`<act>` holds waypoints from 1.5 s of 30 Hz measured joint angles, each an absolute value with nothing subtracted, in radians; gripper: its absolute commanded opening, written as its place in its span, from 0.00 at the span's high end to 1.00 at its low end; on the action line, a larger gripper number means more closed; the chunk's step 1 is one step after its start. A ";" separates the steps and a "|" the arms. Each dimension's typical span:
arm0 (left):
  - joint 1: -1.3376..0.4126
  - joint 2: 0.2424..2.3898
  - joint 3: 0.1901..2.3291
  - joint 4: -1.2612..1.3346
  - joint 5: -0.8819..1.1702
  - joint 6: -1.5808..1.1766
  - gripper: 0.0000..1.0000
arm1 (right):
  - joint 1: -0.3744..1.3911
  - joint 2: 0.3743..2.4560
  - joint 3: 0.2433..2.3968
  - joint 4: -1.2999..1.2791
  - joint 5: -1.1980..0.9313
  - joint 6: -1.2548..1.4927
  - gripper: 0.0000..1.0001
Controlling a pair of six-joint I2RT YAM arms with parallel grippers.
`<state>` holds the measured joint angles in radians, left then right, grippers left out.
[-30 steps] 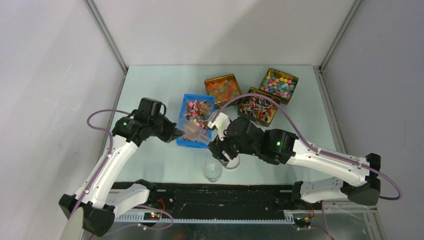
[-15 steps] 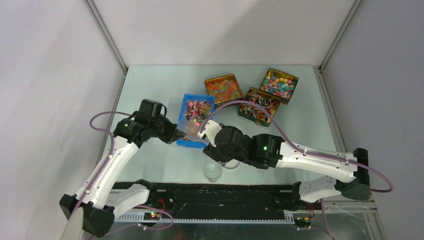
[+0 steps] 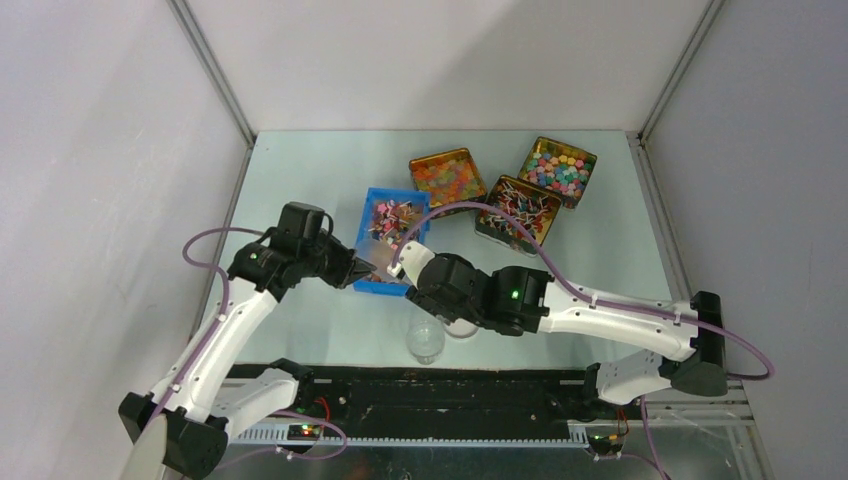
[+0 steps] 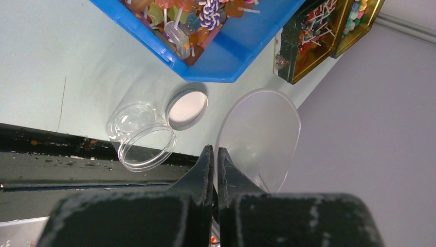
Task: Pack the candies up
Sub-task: Adjust the spatula.
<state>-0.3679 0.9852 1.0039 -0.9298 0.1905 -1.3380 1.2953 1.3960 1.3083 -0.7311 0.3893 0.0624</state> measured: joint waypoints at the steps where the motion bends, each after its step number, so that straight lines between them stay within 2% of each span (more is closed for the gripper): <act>1: -0.368 0.985 1.000 -0.924 0.192 -1.339 1.00 | 1.295 1.397 1.308 -0.733 0.390 0.062 0.55; 2: -0.368 0.985 0.999 -0.921 0.193 -1.340 1.00 | 1.295 1.398 1.308 -0.735 0.389 0.062 0.57; 4: -0.368 0.985 0.998 -0.917 0.196 -1.344 1.00 | 1.295 1.401 1.309 -0.738 0.389 0.060 0.69; 5: -0.368 0.985 0.998 -0.913 0.196 -1.345 1.00 | 1.295 1.402 1.309 -0.739 0.389 0.057 0.82; 7: -0.368 0.985 0.998 -0.907 0.196 -1.345 1.00 | 1.295 1.405 1.312 -0.742 0.392 0.055 0.98; 8: -0.368 0.985 0.998 -0.907 0.196 -1.346 0.99 | 1.294 1.405 1.313 -0.743 0.394 0.056 1.00; 10: -0.367 0.985 0.998 -0.902 0.196 -1.346 0.83 | 1.293 1.405 1.314 -0.743 0.393 0.057 1.00; 12: -0.367 0.985 0.998 -0.899 0.196 -1.344 0.35 | 1.290 1.405 1.314 -0.744 0.389 0.057 1.00; 14: -0.367 0.985 0.997 -0.883 0.202 -1.334 0.18 | 1.283 1.405 1.314 -0.745 0.381 0.059 1.00; 16: -0.365 0.985 0.992 -0.849 0.222 -1.319 0.13 | 1.267 1.405 1.314 -0.747 0.360 0.065 1.00; 20: -0.359 0.983 0.944 -0.728 0.290 -1.295 0.10 | 1.198 1.404 1.314 -0.751 0.289 0.096 1.00; 26: -0.351 0.992 0.909 -0.632 0.348 -1.242 0.12 | 1.063 1.382 1.308 -0.763 0.155 0.144 1.00; 35: -0.385 1.146 1.037 -0.659 0.348 -1.124 0.19 | 1.011 1.328 1.298 -0.798 0.059 0.174 1.00; 45: -0.467 1.216 1.038 -0.662 0.335 -1.121 0.24 | 0.907 1.260 1.294 -0.826 -0.048 0.235 1.00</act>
<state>-0.4667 1.2156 1.0378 -0.6624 0.3347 -1.1210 0.9073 1.2598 1.2942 -0.8265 -0.0483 0.2352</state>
